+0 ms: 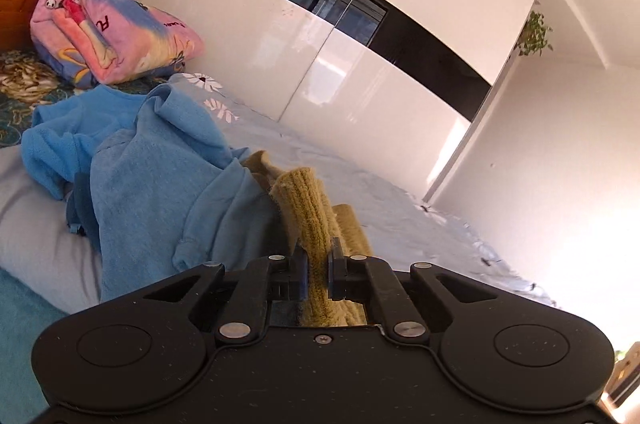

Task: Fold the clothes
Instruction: 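Grasp the yellow sweater with the left gripper and lift it off the pile, then carry the sweater onto the open blanket with the left gripper while the right gripper grasps its other edge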

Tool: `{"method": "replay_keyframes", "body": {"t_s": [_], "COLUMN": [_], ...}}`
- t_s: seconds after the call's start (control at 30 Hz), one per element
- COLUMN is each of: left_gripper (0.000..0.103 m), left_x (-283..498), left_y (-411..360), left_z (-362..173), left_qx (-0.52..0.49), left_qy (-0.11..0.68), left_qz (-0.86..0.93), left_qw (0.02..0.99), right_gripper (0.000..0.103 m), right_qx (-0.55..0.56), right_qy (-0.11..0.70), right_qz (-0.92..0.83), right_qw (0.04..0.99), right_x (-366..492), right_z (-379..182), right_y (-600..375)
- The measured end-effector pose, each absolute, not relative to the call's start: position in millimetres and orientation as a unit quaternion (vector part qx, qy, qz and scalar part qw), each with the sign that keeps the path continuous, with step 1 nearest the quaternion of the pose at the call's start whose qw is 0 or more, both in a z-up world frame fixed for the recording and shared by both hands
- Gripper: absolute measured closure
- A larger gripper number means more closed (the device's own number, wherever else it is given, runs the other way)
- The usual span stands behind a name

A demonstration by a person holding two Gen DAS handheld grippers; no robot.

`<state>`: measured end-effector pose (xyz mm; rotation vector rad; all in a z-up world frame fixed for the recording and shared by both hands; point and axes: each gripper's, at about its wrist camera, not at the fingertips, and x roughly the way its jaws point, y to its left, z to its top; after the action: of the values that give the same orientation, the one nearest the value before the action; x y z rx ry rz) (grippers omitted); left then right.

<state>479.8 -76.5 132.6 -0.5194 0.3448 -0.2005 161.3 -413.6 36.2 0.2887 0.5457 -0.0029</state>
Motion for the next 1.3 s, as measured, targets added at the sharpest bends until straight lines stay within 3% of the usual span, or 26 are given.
{"method": "replay_keyframes", "body": {"t_s": [0.37, 0.73, 0.97, 1.3], "left_gripper": [0.098, 0.098, 0.098, 0.096], "left_x": [362, 193, 89, 67], "left_y": [-59, -28, 9, 47], "left_z": [161, 179, 153, 86], "left_qx": [-0.245, -0.215, -0.217, -0.24], "left_qy": [0.191, 0.19, 0.217, 0.287], "left_qz": [-0.13, -0.154, -0.153, -0.128], "left_qw": [0.941, 0.946, 0.94, 0.918], "right_gripper": [0.0, 0.0, 0.0, 0.0], "right_qx": [0.134, 0.142, 0.144, 0.098], "right_qy": [0.219, 0.165, 0.188, 0.28], "right_qz": [-0.009, 0.012, 0.072, 0.213], "right_qw": [0.967, 0.976, 0.969, 0.931], "right_x": [103, 33, 20, 69], "right_z": [89, 124, 128, 111], "right_y": [-402, -380, -351, -235]}}
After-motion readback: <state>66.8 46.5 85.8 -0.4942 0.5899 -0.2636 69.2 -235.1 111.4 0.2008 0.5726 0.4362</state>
